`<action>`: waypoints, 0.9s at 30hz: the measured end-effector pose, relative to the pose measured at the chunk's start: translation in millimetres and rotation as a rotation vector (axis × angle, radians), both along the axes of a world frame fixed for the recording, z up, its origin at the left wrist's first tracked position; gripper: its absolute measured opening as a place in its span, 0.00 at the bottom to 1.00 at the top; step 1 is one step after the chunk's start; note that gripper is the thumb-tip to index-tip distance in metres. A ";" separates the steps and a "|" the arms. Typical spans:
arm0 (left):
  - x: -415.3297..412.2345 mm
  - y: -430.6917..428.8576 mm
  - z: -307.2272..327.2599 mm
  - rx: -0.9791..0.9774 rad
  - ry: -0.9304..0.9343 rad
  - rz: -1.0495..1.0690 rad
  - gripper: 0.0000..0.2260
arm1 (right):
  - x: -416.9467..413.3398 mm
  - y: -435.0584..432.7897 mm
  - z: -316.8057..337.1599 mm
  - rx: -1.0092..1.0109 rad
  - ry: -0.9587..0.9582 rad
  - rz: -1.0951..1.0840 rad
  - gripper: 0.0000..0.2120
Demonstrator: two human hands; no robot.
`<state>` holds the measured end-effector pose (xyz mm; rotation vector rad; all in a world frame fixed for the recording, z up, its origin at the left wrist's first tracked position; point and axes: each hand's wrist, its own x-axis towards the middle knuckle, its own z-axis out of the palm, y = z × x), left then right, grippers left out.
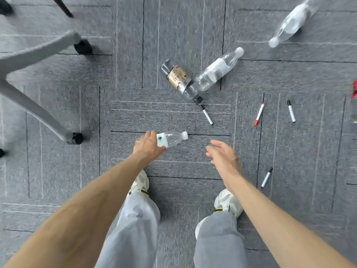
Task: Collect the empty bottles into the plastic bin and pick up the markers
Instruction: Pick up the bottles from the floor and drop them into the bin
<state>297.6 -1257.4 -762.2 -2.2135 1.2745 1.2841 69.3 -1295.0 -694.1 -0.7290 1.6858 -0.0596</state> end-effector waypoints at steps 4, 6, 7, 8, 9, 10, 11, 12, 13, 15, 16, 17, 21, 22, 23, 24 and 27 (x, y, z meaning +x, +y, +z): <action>-2.8 1.0 -40.3 -0.056 -0.122 -0.114 0.36 | -16.2 12.3 -27.9 0.052 -0.026 0.060 0.17; -5.1 -0.2 -51.4 -0.068 -0.164 -0.139 0.37 | -25.4 18.4 -36.4 0.077 -0.027 0.118 0.18; -6.1 -0.9 -55.7 -0.057 -0.179 -0.151 0.37 | -29.1 20.5 -39.0 0.085 -0.021 0.126 0.18; -7.4 -1.7 -58.2 -0.038 -0.187 -0.163 0.37 | -32.1 22.0 -40.0 0.092 -0.016 0.124 0.19; -8.8 -2.9 -58.7 -0.019 -0.188 -0.171 0.37 | -34.1 22.6 -39.2 0.097 -0.012 0.123 0.19; -9.9 -4.5 -56.2 0.001 -0.182 -0.163 0.37 | -34.9 22.4 -37.2 0.100 -0.013 0.125 0.19; -11.5 -6.0 -51.3 0.020 -0.165 -0.132 0.37 | -34.8 21.3 -33.8 0.100 -0.016 0.127 0.20; -13.6 -7.2 -44.0 0.038 -0.134 -0.079 0.38 | -34.0 19.2 -28.9 0.098 -0.017 0.123 0.20; -15.5 -8.2 -34.4 0.041 -0.096 -0.012 0.38 | -32.6 16.9 -22.7 0.094 -0.017 0.115 0.21; -18.7 -9.4 -13.1 0.013 -0.014 0.107 0.38 | -28.8 11.2 -7.8 0.078 -0.014 0.091 0.20; -20.9 -9.3 0.1 -0.001 0.038 0.170 0.38 | -27.4 8.1 0.9 0.072 -0.012 0.078 0.20; -23.4 -9.1 14.8 -0.012 0.102 0.248 0.38 | -25.8 5.0 10.6 0.071 -0.013 0.067 0.20; -33.6 -6.6 83.4 -0.073 0.260 0.500 0.35 | -19.6 -5.3 53.7 0.061 -0.046 0.050 0.21; -34.9 -5.0 98.7 -0.086 0.281 0.541 0.35 | -18.4 -7.1 64.4 0.057 -0.055 0.061 0.21; -35.4 -2.3 112.7 -0.087 0.295 0.576 0.33 | -17.2 -9.0 74.9 0.050 -0.064 0.073 0.21; -36.3 -0.1 128.2 -0.088 0.307 0.601 0.33 | -16.2 -11.0 85.4 0.042 -0.071 0.084 0.21; -37.8 4.3 169.4 -0.084 0.353 0.709 0.35 | -13.0 -16.2 116.8 0.031 -0.074 0.135 0.21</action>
